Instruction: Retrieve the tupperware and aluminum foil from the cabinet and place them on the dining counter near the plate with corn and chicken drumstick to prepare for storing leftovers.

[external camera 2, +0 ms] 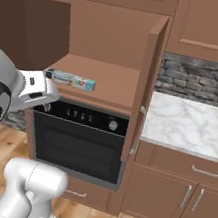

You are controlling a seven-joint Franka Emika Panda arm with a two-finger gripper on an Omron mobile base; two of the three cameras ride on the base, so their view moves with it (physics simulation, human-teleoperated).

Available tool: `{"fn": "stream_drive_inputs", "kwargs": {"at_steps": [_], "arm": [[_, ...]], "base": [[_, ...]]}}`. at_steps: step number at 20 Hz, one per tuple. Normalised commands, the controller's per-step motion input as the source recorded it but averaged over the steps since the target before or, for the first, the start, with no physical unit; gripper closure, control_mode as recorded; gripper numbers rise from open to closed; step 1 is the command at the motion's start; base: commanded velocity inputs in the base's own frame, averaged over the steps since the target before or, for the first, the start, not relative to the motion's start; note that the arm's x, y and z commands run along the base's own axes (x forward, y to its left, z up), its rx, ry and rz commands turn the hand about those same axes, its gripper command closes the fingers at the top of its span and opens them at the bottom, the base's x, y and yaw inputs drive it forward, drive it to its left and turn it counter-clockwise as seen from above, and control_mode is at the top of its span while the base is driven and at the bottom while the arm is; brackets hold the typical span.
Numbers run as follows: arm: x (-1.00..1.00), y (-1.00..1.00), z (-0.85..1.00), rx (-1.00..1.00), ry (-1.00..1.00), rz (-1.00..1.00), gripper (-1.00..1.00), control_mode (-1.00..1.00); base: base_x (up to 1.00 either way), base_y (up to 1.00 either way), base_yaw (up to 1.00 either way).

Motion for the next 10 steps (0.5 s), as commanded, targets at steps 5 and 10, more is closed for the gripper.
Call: {"fn": "stream_drive_inputs", "kwargs": {"at_steps": [5,10], "arm": [[0.0,0.0,0.0,0.0,0.0,0.0,-1.0,1.0],[0.0,0.0,0.0,0.0,0.0,0.0,-1.0,1.0]], "base": [[0.9,0.06,0.0],[0.53,0.08,0.02]]}}
